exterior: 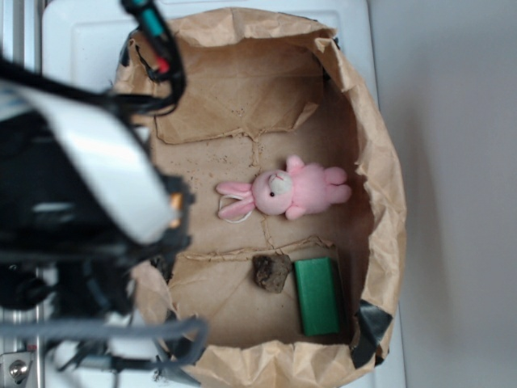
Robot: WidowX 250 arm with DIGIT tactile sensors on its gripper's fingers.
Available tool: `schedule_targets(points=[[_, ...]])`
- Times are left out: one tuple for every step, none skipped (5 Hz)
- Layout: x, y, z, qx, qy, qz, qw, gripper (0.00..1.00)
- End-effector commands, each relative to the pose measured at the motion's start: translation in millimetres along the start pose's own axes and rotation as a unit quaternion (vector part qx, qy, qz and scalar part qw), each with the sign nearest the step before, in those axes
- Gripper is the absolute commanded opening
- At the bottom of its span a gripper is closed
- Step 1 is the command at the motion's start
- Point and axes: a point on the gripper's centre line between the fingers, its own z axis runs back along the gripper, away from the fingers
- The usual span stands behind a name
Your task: Grab the pink bunny.
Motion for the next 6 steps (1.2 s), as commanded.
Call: schedule_targets(points=[[18.6,43.3,-36.6,0.047,-0.013,0.009,0.999,1.00],[27.7,51.1,-51.0,0.094,0.005,0.034,0.995,1.00],[27.7,51.1,-51.0,0.094,0.005,0.034,0.995,1.00],[27.7,51.1,-51.0,0.094,0.005,0.034,0.995,1.00],[27.7,51.1,-51.0,0.094,0.005,0.034,0.995,1.00],[41.1,53.6,-64.7,0.048,-0.024,0.046,0.998,1.00]])
